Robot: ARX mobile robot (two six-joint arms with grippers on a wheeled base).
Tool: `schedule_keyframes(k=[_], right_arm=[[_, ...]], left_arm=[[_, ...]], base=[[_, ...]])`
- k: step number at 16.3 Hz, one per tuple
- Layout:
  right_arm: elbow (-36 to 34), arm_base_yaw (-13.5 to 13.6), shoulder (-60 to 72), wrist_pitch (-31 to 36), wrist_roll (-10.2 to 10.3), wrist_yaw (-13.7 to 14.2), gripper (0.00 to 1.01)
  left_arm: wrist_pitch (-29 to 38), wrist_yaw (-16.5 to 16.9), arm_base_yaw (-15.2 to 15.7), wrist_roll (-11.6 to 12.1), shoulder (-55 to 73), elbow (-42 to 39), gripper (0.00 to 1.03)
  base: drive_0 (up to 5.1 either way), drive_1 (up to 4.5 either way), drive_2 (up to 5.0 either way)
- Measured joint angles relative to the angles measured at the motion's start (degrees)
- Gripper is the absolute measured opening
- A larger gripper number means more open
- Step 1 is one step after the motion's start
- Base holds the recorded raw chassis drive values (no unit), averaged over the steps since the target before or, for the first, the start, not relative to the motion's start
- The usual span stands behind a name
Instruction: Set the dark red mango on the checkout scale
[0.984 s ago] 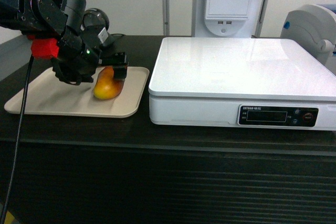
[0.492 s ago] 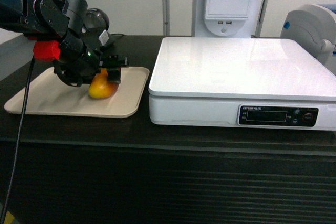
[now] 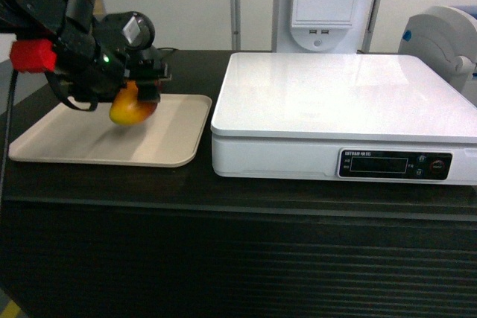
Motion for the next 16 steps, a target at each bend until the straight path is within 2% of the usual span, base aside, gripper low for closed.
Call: schedule_keyframes(k=[1,3,7,12,16], right_arm=[[0.0,0.0,0.0,0.0,0.0,0.0,0.98],[0.0,0.0,0.0,0.0,0.0,0.0,0.98],[0.0,0.0,0.0,0.0,0.0,0.0,0.98],[0.0,0.0,0.0,0.0,0.0,0.0,0.98],[0.0,0.0,0.0,0.0,0.0,0.0,0.98]], left_arm=[[4.4,0.2,-0.3,1.1,-9.1,-7.4,0.61],[6.9,0.3,-1.0,1.9,-14.7,-12.9,0.61],[13.5,0.7,-3.9,2.0,-27.5,-25.6,0.61],[15.4,1.1,-5.0,2.1,-33.2,-29.9,0.61],[15.9,3.3,-6.3,2.3,-39.6,-34.8,0.61]], base=[[0.0,0.0,0.0],[0.0,0.0,0.0],[0.0,0.0,0.0],[0.0,0.0,0.0],[0.0,0.0,0.0]])
